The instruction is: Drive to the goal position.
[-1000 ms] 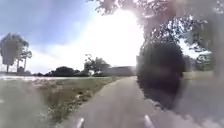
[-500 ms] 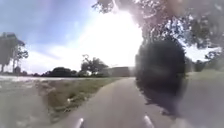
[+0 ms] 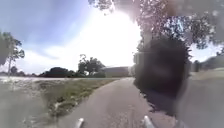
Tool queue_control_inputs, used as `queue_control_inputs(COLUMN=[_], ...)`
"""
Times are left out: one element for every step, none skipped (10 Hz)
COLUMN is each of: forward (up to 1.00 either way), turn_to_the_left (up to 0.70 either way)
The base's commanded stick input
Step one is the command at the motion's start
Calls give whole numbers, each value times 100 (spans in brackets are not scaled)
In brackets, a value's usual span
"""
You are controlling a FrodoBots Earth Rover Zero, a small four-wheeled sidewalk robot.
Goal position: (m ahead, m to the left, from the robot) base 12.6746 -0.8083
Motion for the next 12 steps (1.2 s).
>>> queue_control_inputs(forward=[70,70,70,70,70,70,70,70,70,70,70,70], turn_to_the_left=[-18,-30,-35,-18,0,0,0,0,0,0,0,0])
